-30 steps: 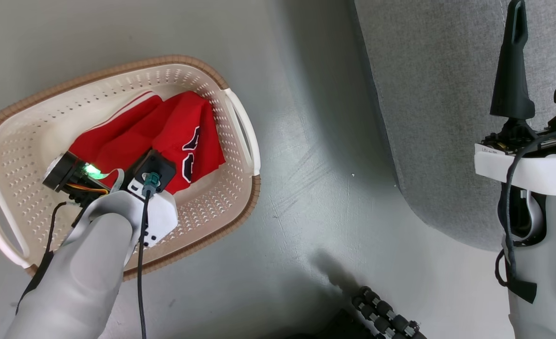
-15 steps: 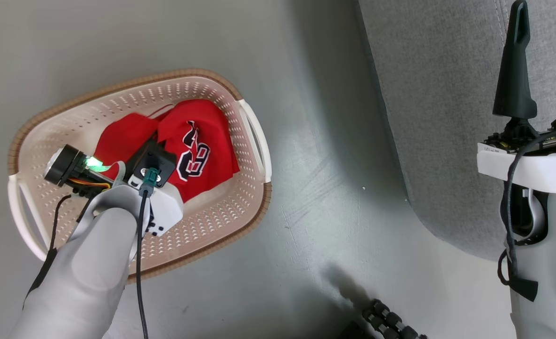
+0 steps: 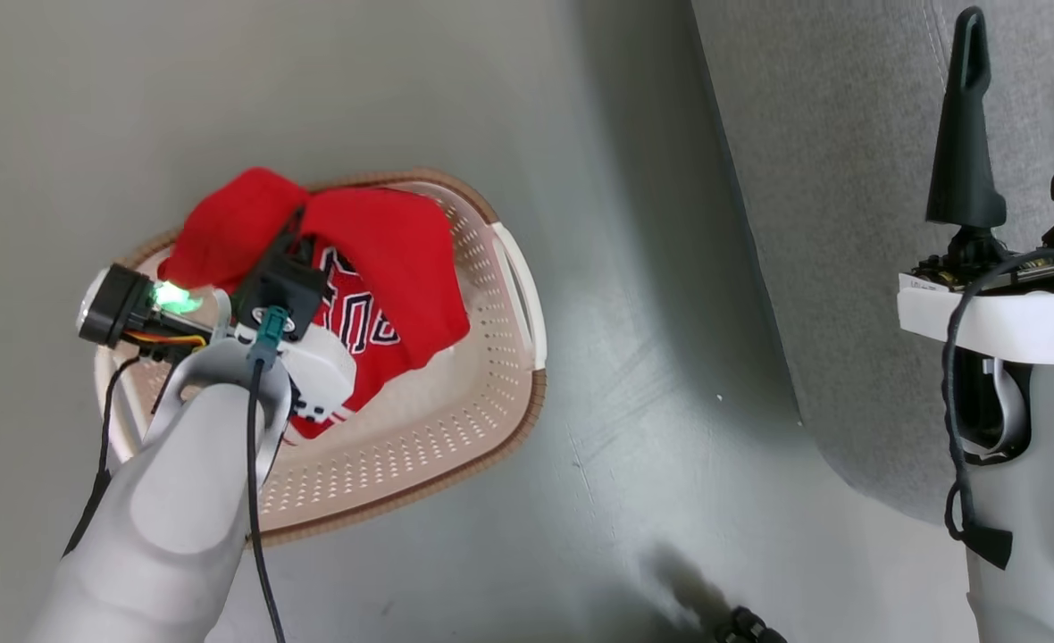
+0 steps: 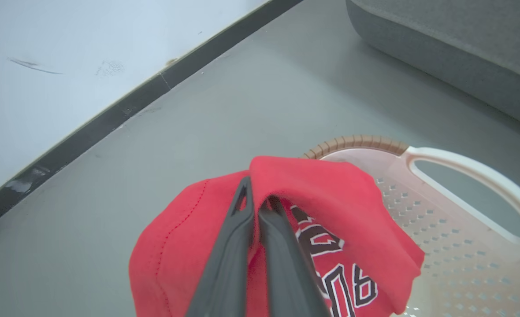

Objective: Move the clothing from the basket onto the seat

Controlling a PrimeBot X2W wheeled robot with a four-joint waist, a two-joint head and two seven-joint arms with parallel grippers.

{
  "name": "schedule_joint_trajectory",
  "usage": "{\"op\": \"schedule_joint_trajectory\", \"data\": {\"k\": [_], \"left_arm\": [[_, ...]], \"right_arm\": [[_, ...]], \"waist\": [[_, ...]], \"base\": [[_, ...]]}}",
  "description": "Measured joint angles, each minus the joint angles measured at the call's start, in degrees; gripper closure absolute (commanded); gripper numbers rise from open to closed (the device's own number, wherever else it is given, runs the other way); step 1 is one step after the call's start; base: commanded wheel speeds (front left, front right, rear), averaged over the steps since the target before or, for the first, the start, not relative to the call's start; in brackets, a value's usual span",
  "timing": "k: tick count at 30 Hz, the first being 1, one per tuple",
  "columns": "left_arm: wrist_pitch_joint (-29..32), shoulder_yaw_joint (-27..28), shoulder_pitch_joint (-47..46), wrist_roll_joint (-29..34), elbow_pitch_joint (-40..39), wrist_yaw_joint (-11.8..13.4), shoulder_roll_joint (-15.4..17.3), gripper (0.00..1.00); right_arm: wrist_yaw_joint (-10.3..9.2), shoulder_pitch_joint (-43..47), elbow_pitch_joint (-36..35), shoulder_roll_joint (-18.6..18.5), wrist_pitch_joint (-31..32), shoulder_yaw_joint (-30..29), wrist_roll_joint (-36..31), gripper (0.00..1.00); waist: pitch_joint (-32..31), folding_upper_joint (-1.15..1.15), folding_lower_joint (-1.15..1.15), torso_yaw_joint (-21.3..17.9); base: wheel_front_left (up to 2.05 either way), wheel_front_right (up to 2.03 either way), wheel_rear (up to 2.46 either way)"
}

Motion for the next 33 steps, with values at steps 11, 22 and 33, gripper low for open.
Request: {"op": "schedule_joint_trajectory", "data": {"k": [11, 22, 33], "left_arm": [[-0.2, 1.5, 2.1, -2.0, -11.1, 1.8, 0.1, 1.00], [-0.2, 1.9, 4.8, -2.1, -19.1, 2.3, 1.4, 1.00], [-0.3, 2.2, 6.7, -2.6, -24.8, 2.3, 2.6, 1.00]], "right_arm": [[0.00, 0.4, 1.5, -0.2, 0.0, -0.1, -3.1, 0.00], [0.00, 1.5, 5.0, -0.9, -0.2, 1.8, -5.7, 0.00], [0.00, 4.2, 10.4, -3.6, -0.3, 8.1, -5.8, 0.00]], "waist": [[-5.2, 0.00, 0.00, 2.6], [-11.4, 0.00, 0.00, 5.1], [-18.4, 0.00, 0.00, 7.9]], "base": [[0.00, 0.00, 0.00], [0.00, 0.00, 0.00], [0.00, 0.00, 0.00]]}}
